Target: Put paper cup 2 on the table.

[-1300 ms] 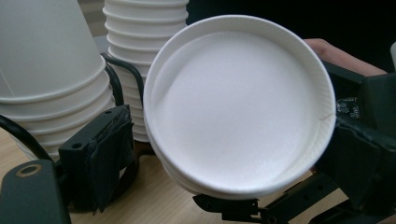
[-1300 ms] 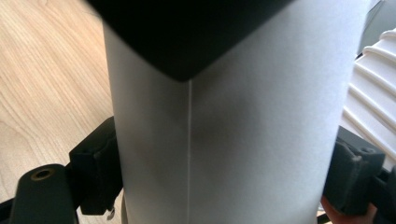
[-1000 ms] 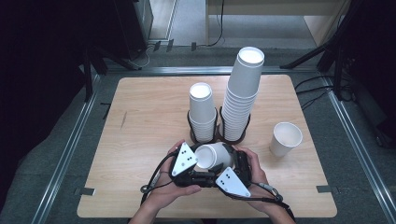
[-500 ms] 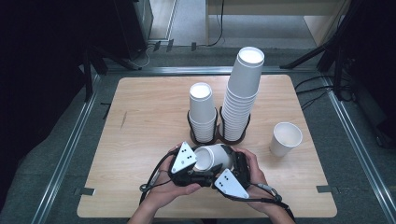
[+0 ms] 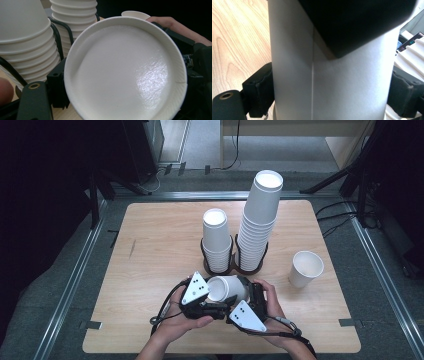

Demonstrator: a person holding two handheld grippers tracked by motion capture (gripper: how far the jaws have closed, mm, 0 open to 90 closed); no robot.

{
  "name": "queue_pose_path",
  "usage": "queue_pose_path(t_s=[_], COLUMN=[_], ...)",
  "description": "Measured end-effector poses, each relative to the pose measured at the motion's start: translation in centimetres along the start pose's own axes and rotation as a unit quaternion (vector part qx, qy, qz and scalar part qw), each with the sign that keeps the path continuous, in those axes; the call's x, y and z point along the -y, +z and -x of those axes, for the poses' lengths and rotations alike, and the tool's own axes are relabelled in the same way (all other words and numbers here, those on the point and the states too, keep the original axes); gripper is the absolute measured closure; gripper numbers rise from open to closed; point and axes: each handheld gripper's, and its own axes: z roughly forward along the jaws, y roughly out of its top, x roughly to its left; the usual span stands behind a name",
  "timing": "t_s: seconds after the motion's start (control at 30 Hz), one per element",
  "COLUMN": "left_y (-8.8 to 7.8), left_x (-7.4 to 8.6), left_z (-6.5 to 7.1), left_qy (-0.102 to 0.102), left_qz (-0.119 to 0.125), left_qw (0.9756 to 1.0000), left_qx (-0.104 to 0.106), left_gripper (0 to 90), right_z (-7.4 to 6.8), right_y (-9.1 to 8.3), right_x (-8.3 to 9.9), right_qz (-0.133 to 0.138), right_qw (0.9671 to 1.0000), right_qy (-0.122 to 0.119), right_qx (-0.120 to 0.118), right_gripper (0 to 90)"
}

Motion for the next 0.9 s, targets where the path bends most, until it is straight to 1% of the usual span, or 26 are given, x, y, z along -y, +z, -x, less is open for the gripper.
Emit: queue_pose_path(t_s=[0.07,0.17,0.23,0.27,0.3,0.4,0.47,0.57,0.63,0.67,0.73,0.83,0.9], left_y=[-0.1,-0.2,-0.3,-0.3,-0.5,-0.7,-0.8,-0.8,-0.9,-0.9,-1.1,-1.5,-1.8], left_x=[0.0,0.0,0.0,0.0,0.0,0.0,0.0,0.1,0.1,0.1,0.0,-0.1,-0.2], left_z=[0.0,0.0,0.1,0.0,-0.2,-0.4,-0.6,-0.8,-0.8,-0.8,-0.9,-1.1,-1.3], left_qy=[0.002,0.003,0.008,0.008,0.003,-0.002,-0.011,-0.014,-0.020,-0.020,-0.026,-0.040,-0.047], left_qz=[0.002,0.009,0.012,0.013,0.021,0.029,0.041,0.043,0.049,0.054,0.068,0.094,0.113], left_qw=[1.0000,1.0000,0.9999,0.9998,0.9997,0.9995,0.9990,0.9988,0.9985,0.9983,0.9971,0.9946,0.9923], left_qx=[0.002,0.003,-0.009,-0.012,-0.010,-0.009,-0.014,-0.020,-0.011,-0.013,-0.018,-0.018,-0.021], left_gripper=[20.5,20.9,21.2,21.2,21.2,21.2,21.1,21.1,21.1,21.1,21.2,21.3,21.3], right_z=[0.0,0.1,0.2,0.2,0.3,0.7,0.9,1.2,1.4,1.4,1.5,1.5,1.6], right_y=[0.0,-0.1,-0.2,-0.2,-0.3,-0.5,-0.6,-0.8,-0.9,-1.0,-1.2,-1.3,-1.4], right_x=[0.0,-0.2,-0.2,-0.3,-0.3,-0.4,-0.4,-0.5,-0.6,-0.7,-0.8,-1.0,-1.1], right_qz=[0.002,0.002,0.000,0.001,0.002,0.001,0.001,0.001,0.002,0.004,0.004,0.005,0.007], right_qw=[1.0000,1.0000,0.9999,0.9998,0.9997,0.9996,0.9994,0.9991,0.9990,0.9990,0.9988,0.9985,0.9982], right_qy=[-0.003,0.003,0.010,0.017,0.023,0.029,0.036,0.042,0.043,0.044,0.049,0.055,0.059], right_qx=[-0.001,-0.002,0.003,0.003,0.000,0.002,0.003,0.007,0.006,0.006,0.006,0.003,0.004], right_gripper=[10.0,8.9,3.7,2.0,1.2,0.0,0.0,0.0,0.0,0.0,0.0,0.0,0.0])
